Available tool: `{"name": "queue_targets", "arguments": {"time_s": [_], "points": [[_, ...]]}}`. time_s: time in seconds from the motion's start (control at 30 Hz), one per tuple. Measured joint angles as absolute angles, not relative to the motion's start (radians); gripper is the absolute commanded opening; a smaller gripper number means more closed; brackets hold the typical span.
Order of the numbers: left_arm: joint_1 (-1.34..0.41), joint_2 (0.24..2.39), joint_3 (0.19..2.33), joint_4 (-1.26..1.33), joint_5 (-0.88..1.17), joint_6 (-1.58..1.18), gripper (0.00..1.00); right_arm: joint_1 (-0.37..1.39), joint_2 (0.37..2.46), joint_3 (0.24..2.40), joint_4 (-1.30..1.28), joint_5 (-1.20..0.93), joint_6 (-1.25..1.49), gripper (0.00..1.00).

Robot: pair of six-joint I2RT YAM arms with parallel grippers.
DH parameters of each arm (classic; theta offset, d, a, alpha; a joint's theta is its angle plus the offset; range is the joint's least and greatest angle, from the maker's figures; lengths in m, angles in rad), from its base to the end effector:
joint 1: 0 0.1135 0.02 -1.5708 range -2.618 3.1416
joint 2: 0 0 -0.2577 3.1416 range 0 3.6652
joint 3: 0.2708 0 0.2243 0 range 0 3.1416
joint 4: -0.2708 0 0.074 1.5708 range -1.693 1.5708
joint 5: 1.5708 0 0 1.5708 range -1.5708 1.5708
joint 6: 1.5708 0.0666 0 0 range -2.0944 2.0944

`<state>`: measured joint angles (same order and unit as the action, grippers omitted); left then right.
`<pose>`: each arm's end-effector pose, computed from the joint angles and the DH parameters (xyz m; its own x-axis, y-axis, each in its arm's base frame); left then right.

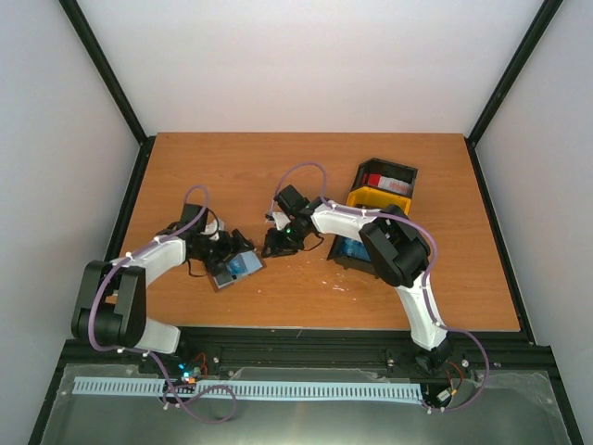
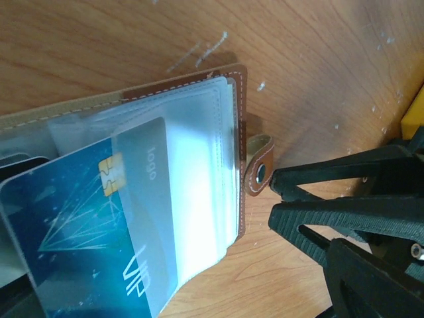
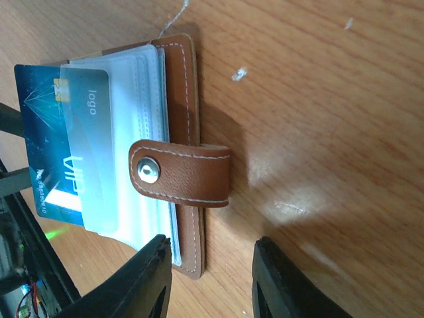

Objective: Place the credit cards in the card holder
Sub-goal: Insert the credit card into the card holder.

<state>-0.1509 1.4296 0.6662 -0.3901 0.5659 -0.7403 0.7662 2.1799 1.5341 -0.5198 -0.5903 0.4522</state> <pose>0.2261 -0.0705 0.1435 -0.8978 -0.4394 0.0314 -0.3573 0.6847 -0.6352 0.2821 0.3229 0.1238 -0.9164 -0.3781 -0.1311 -0.3710 0.6800 0.6324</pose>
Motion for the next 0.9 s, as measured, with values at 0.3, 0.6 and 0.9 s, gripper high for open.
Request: {"name": "queue_targets", "arguments": {"time_s": [0.3,0.6,0.9], "points": [[-0.127,1.41,0.665,-0.42,0.572,-0.728,0.88,0.772,2.115,1.457,-0.449,-0.535,0.458,0.52],[-0.081,1.365,0.665,-0.485,0.543,-0.712,0.92,0.878,2.009,1.446,-0.404,-0.321,0.399,0.65],[-0.061,1.322,0.659,-0.574,0.463,-0.695,0.62,0.904,2.009,1.445,-0.404,-0.277,0.413,0.48]]}}
